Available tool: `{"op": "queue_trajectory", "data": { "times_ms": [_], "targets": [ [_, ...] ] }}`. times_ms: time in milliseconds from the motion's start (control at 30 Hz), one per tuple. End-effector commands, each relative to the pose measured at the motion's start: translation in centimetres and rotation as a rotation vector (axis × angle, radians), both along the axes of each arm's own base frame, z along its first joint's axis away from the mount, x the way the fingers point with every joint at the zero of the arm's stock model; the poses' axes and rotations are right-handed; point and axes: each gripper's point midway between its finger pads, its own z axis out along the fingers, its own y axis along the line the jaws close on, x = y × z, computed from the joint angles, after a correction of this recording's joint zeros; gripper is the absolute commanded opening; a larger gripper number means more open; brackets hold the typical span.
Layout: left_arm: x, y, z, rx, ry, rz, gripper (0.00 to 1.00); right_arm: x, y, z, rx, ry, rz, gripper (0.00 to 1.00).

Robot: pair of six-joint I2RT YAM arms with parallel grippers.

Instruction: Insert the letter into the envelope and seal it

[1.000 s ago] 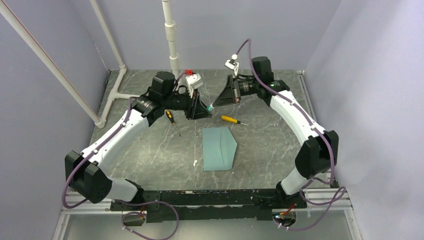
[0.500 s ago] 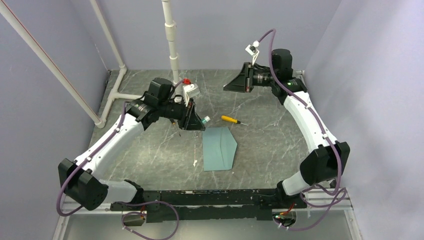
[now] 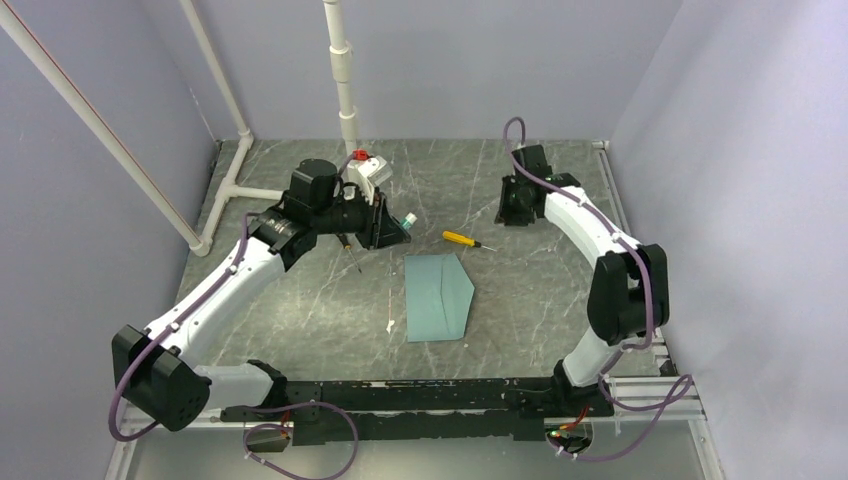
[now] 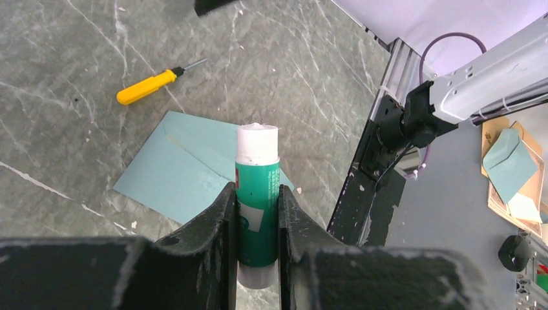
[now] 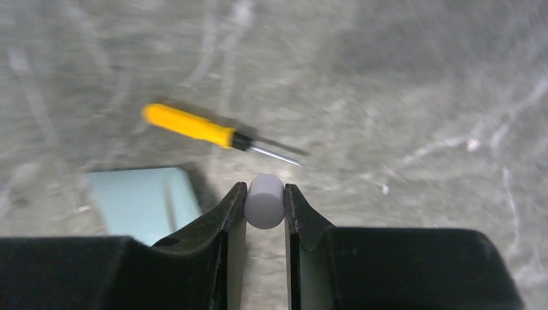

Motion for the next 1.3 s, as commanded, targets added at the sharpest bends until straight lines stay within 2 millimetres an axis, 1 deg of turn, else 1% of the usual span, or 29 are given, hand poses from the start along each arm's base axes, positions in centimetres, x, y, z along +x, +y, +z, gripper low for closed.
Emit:
{"op": "queue_trajectory", "data": {
  "times_ms": [0, 133, 300, 500, 567, 633, 733, 833, 933, 1000, 1067, 1133, 1200, 1267],
  "targets": [
    [1.0, -0.7, 1.5, -0.046, -0.04, 0.011, 0.02, -0.3, -4.5, -3.2, -0.19, 0.039, -0.19, 0.0],
    [1.3, -0.7, 1.4, -0.042, -0.043, 0.013, 0.02, -0.6, -4.5, -6.2, -0.189, 0.075, -0.21, 0.0],
    [1.6, -0.8, 1.1, -0.026, -0.041, 0.01, 0.02, -0.2, -4.9, -8.4, -0.212, 0.083, -0.234, 0.01],
    [1.6, -1.1, 1.3, -0.023, -0.032, -0.011, 0.02, -0.2, -4.7, -10.2, -0.2, 0.097, -0.242, 0.12],
    [1.6, -1.1, 1.3, -0.026, -0.029, -0.009, 0.03, -0.4, -4.7, -10.8, -0.204, 0.105, -0.241, 0.17],
    [1.4, -1.1, 1.2, -0.03, -0.028, -0.009, 0.02, -0.7, -4.9, -11.5, -0.212, 0.118, -0.243, 0.19],
    [1.4, -1.0, 1.2, -0.03, -0.025, -0.004, 0.02, -0.9, -5.1, -11.9, -0.22, 0.124, -0.246, 0.24],
    [1.4, -0.9, 1.1, -0.024, -0.021, 0.004, 0.02, -1.1, -5.2, -11.7, -0.226, 0.126, -0.249, 0.36],
    [1.4, -0.8, 1.1, -0.025, -0.018, 0.01, 0.03, -1.1, -5.1, -11.4, -0.22, 0.127, -0.249, 0.52],
    [1.4, -0.8, 1.2, -0.027, -0.021, 0.012, 0.02, -1.0, -4.9, -11.0, -0.208, 0.128, -0.247, 0.56],
    [1.5, -0.8, 1.4, -0.027, -0.024, 0.018, 0.02, -0.7, -4.7, -10.2, -0.194, 0.117, -0.251, 0.58],
    [1.6, -0.7, 1.6, -0.029, -0.028, 0.03, 0.03, -0.3, -4.6, -8.6, -0.179, 0.089, -0.262, 0.59],
    [2.0, -0.6, 1.9, -0.034, -0.038, 0.053, 0.02, 0.4, -4.7, -6.2, -0.165, 0.044, -0.274, 0.59],
    [2.6, -0.5, 2.5, -0.044, -0.044, 0.092, 0.02, 1.1, -4.7, -3.2, -0.145, -0.017, -0.282, 0.62]
  ]
}}
